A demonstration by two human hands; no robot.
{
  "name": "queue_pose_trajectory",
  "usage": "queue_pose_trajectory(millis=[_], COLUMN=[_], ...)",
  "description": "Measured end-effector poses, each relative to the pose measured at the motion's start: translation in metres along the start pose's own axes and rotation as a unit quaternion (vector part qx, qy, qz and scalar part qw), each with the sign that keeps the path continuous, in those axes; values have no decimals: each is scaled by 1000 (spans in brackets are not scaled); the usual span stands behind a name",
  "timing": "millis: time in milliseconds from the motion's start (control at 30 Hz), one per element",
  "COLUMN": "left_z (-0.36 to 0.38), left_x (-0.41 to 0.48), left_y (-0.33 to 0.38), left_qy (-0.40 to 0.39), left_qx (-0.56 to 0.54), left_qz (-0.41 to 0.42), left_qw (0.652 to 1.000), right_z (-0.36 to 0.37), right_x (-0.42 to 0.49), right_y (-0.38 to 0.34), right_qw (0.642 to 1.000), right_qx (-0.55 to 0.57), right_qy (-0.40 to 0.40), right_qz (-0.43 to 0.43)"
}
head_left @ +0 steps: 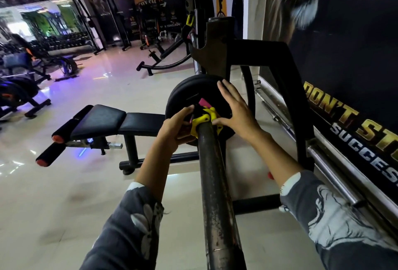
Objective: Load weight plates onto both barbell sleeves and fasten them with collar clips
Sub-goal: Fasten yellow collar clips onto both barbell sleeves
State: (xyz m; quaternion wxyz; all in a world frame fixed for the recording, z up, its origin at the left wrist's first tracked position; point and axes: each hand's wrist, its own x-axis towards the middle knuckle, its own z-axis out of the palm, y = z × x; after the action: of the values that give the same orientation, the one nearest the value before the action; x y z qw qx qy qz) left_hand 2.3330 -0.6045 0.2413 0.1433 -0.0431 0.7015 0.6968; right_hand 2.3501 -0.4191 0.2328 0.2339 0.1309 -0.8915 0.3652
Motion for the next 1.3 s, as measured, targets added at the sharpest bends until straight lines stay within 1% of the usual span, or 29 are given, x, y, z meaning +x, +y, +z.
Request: queue_pose_trajectory(millis=[133,200,333,433,467,533,567,600,633,667,733,767,800,833,900,1033,1100,1200,1300], left_z=[-6,-5,-4,-5,-4,-2,0,2,2,2,-1,-4,-8,-11,-16,-15,-13,-12,-10], left_x=[6,10,13,10,6,-3,-9,-16,-25,-36,-54,-61,-67,-75,-89,-124,-147,-181,-219], left_y=[-2,-6,-10,-7,-6,-8,-10,-12,-16,-19,-29,-35,-43,-52,-68,-97,-107,-117,-124], left_qy=[-3,2,-17,5,14,39,59,87,116,139,153,149,137,121,98,102,114,120,121], left_qx=[-54,-76,-123,-96,-78,-26,20,83,151,208,302,347,378,392,405,441,435,417,419], left_qz=[-38,-39,-34,-36,-26,22,60,109,167,228,328,357,374,387,406,428,434,434,432], left_qw=[998,996,992,995,997,999,996,987,967,941,882,855,836,826,814,783,781,789,789], right_z=[3,4,4,3,1,-3,-4,-3,-2,0,7,11,14,17,19,14,8,1,-5], right_x=[1,2,2,0,-1,-2,-4,-8,-14,-24,-51,-67,-84,-102,-131,-177,-199,-228,-257], right_y=[5,8,9,6,4,-2,-6,-10,-14,-19,-25,-28,-31,-34,-42,-67,-82,-100,-115], right_qw=[999,999,999,999,1000,1000,1000,1000,999,998,996,996,996,995,995,993,992,992,988], right_qx=[23,14,19,18,12,-4,-13,-21,-32,-44,-56,-55,-52,-47,-27,-20,-15,1,53], right_qy=[27,33,34,28,24,12,10,14,24,38,55,56,52,48,53,76,86,88,87], right_qz=[-7,-12,-19,-16,-13,-2,6,14,21,25,37,46,58,69,79,86,89,94,116])
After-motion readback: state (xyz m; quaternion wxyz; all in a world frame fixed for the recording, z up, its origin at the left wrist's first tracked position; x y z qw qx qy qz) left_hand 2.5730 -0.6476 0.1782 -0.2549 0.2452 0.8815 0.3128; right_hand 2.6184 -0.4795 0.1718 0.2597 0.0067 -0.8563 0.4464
